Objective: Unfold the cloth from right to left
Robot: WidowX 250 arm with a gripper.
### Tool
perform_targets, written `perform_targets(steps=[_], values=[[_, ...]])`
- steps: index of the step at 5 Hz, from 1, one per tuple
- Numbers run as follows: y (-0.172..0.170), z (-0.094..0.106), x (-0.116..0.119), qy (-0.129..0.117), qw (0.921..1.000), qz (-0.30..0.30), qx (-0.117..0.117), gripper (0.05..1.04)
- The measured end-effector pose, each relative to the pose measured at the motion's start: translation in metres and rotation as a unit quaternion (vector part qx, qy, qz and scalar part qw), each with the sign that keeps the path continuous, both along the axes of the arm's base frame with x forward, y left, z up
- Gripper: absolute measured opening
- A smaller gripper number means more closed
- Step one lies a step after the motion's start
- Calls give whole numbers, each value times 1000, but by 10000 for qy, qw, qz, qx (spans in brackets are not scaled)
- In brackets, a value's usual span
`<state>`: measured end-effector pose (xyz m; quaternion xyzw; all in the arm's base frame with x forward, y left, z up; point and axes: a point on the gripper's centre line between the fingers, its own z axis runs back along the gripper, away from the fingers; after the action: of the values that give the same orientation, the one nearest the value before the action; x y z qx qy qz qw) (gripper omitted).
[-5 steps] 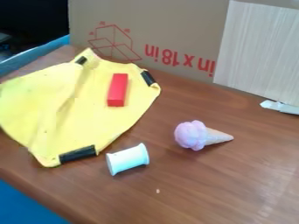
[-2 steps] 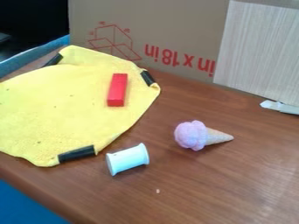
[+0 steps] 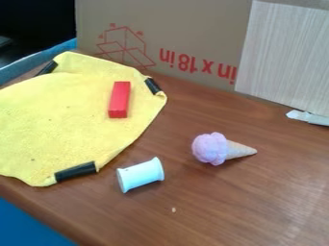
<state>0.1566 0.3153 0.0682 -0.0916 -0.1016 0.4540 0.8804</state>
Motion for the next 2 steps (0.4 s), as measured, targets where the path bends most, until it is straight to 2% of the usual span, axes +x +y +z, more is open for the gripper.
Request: perform_targets(steps=[1,2], values=[[2,17,-4,248,9981,35,570,50],[-9,25,7,736,9911,53,1111,61]])
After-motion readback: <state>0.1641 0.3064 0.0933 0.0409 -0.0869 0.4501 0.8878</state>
